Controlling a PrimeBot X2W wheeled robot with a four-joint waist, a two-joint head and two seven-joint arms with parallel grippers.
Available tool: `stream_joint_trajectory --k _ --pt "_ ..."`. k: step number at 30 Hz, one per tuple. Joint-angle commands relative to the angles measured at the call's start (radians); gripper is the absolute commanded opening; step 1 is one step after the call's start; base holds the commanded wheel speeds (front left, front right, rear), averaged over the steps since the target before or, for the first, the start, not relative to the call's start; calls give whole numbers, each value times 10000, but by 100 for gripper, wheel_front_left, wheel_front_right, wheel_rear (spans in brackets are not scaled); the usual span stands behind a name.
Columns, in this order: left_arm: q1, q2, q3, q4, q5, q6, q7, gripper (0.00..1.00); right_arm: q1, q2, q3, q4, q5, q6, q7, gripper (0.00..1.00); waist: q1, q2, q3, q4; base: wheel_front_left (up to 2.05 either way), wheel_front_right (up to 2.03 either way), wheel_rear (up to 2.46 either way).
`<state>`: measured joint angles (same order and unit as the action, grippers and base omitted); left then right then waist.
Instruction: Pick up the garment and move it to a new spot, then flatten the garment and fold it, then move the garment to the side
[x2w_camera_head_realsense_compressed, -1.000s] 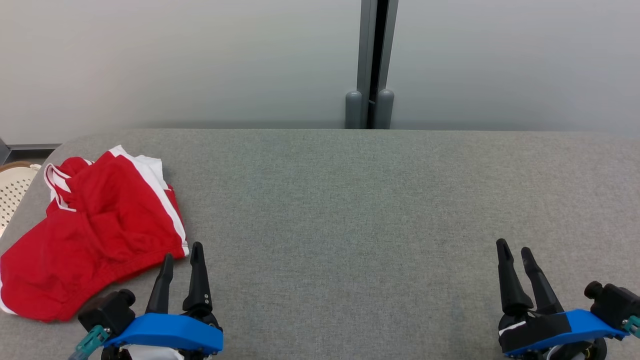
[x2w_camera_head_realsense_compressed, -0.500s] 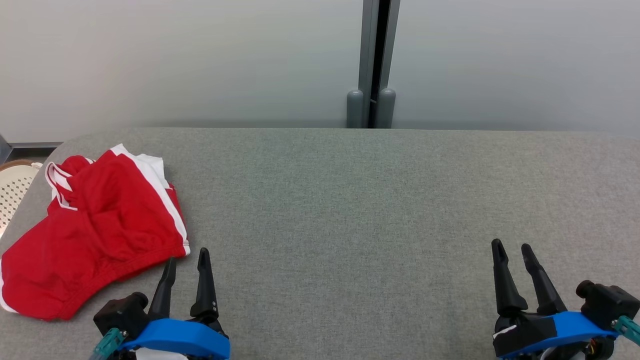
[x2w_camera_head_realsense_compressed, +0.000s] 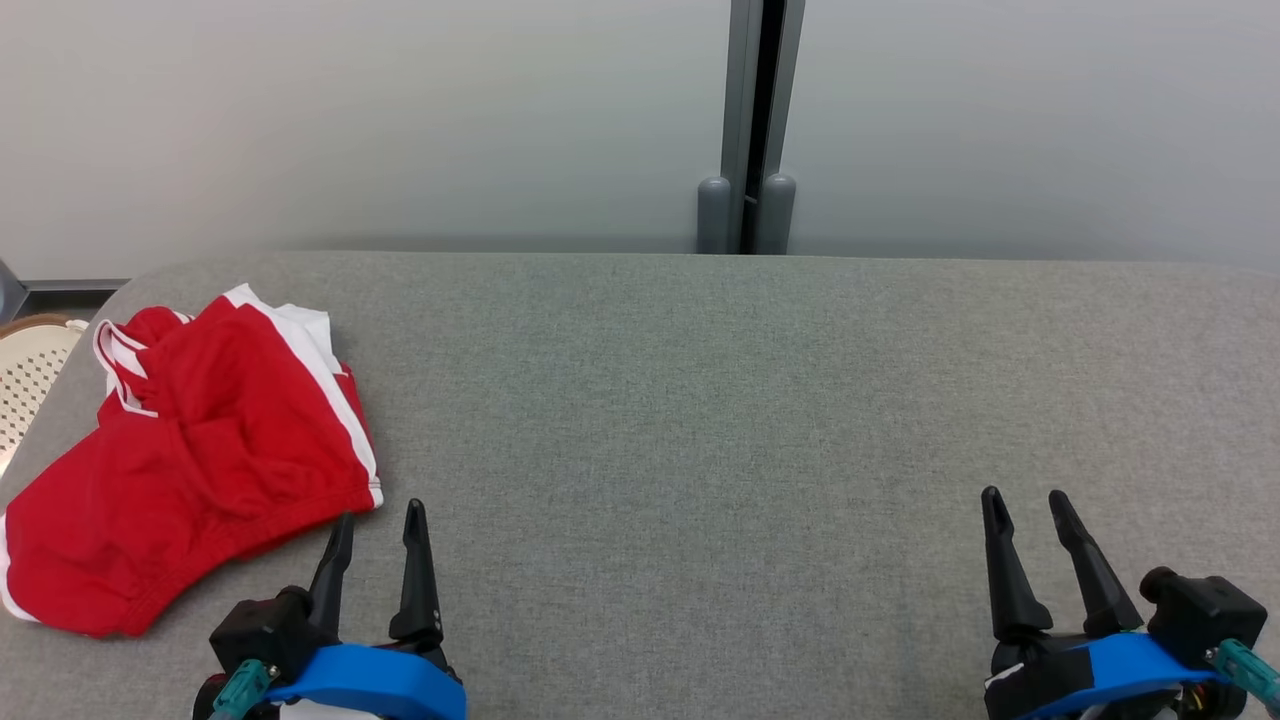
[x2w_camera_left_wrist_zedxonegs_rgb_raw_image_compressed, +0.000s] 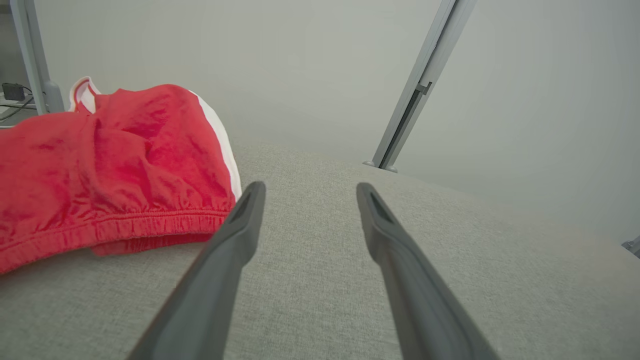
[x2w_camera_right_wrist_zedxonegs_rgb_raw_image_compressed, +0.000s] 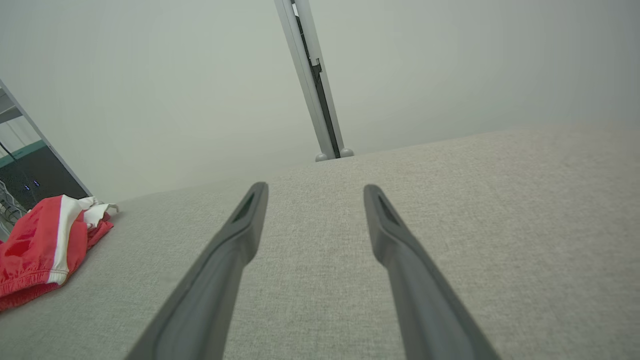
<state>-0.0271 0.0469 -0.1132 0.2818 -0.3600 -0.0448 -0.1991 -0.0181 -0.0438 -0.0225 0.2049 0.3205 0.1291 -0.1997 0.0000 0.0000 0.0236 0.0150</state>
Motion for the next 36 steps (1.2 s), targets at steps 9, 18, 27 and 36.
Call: stream_joint_trajectory --k 9,18,27,36 --pt "-68 44 -87 113 728 69 -248 100 12 -83 -111 71 -966 22 -253 100 0 0 35 13 0 0 0" --pt "-85 45 -154 237 1280 123 -436 100 42 -88 -93 113 -1680 22 -422 100 0 0 51 49 0 0 0" --pt "-145 45 -191 480 1666 156 -602 100 59 -92 -48 136 -2356 17 -599 100 0 0 84 59 0 0 0" --pt "-182 45 -268 667 1936 153 -677 100 63 -93 -48 174 -2655 18 -675 100 0 0 120 67 0 0 0"
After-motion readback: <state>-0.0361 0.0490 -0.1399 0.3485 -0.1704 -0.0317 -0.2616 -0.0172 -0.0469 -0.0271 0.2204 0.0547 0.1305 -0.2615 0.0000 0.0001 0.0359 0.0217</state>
